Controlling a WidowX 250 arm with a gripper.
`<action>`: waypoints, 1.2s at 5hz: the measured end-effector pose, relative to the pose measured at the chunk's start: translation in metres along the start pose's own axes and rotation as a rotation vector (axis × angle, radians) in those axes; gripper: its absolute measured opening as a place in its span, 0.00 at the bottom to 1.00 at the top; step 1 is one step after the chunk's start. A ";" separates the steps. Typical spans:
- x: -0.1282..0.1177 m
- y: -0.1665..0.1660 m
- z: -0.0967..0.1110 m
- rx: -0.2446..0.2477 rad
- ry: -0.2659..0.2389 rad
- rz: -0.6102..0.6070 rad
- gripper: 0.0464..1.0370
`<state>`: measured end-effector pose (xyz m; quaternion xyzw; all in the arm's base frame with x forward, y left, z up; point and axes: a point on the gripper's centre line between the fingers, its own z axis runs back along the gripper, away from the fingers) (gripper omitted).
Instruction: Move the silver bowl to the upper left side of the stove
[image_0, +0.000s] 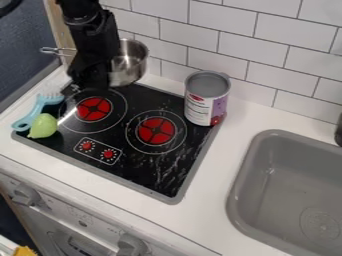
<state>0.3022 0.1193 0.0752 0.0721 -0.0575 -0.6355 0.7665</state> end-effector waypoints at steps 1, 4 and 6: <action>-0.006 0.019 -0.017 -0.013 0.000 0.023 0.04; -0.010 0.026 -0.062 -0.099 0.040 -0.103 0.04; -0.011 0.027 -0.070 -0.110 0.053 -0.123 0.07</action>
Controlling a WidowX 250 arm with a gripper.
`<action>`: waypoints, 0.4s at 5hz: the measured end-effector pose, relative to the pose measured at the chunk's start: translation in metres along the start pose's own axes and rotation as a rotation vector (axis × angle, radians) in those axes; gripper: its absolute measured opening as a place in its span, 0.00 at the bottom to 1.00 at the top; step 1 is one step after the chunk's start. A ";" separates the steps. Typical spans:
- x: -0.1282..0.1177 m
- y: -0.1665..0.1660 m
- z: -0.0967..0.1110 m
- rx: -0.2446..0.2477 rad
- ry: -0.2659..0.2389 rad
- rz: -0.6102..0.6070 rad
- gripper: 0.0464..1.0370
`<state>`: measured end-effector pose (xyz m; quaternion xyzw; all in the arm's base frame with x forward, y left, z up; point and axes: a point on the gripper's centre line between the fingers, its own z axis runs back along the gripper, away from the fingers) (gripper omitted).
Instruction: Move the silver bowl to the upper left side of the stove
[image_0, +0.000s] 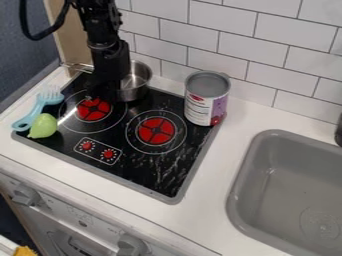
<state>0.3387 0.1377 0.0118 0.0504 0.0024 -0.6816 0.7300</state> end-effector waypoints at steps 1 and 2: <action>0.007 -0.005 -0.004 -0.001 -0.021 -0.087 0.26; 0.011 -0.005 0.008 0.028 -0.028 -0.130 0.55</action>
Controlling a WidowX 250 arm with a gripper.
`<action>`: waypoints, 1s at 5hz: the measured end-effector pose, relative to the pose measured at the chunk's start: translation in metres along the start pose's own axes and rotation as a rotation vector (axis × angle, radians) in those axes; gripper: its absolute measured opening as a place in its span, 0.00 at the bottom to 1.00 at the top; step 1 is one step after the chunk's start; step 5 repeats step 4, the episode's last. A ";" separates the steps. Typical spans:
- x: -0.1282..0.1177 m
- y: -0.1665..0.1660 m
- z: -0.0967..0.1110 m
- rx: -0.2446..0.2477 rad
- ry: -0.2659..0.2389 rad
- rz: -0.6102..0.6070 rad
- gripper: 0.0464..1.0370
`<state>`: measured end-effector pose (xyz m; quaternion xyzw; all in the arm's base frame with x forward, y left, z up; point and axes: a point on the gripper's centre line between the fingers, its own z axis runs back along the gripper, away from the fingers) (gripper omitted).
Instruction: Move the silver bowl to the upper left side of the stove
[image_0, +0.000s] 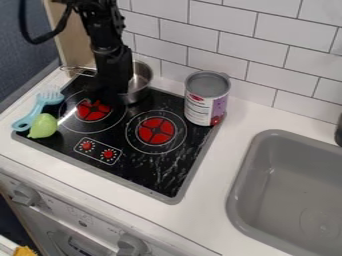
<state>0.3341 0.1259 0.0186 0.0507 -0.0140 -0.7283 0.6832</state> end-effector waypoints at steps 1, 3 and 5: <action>-0.002 0.000 0.011 0.007 0.016 0.016 0.86; -0.013 0.003 0.071 0.135 -0.020 0.066 0.97; -0.013 0.003 0.073 0.138 -0.018 0.061 0.96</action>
